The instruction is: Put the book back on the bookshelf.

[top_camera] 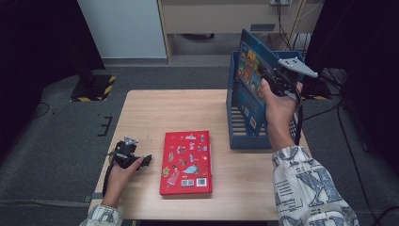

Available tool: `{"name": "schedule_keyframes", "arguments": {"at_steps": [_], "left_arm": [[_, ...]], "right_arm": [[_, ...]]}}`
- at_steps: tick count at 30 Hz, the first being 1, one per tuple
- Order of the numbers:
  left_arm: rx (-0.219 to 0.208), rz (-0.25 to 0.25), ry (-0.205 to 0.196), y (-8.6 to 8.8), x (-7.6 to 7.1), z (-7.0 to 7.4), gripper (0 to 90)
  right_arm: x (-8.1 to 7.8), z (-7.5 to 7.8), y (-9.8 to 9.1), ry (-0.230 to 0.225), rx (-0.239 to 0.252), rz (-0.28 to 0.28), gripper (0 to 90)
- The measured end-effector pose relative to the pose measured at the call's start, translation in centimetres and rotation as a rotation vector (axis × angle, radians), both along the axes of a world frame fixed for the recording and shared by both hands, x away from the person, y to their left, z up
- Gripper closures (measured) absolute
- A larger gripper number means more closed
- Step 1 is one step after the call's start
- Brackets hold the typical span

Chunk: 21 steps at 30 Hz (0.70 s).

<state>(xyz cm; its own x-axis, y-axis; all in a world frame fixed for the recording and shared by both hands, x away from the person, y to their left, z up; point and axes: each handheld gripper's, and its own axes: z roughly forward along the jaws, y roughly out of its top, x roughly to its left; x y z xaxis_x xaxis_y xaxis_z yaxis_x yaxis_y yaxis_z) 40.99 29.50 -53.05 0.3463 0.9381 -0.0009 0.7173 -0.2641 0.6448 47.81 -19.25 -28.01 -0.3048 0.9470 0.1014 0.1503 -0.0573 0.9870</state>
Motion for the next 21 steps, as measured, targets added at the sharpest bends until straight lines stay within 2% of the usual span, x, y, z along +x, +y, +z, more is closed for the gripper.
{"name": "schedule_keyframes", "arguments": {"at_steps": [21], "left_arm": [[0.005,-0.016,0.000,-0.1,0.0,0.0,1.1]], "right_arm": [[1.0,-1.0,0.5,0.011,0.012,-0.005,82.3]]}}
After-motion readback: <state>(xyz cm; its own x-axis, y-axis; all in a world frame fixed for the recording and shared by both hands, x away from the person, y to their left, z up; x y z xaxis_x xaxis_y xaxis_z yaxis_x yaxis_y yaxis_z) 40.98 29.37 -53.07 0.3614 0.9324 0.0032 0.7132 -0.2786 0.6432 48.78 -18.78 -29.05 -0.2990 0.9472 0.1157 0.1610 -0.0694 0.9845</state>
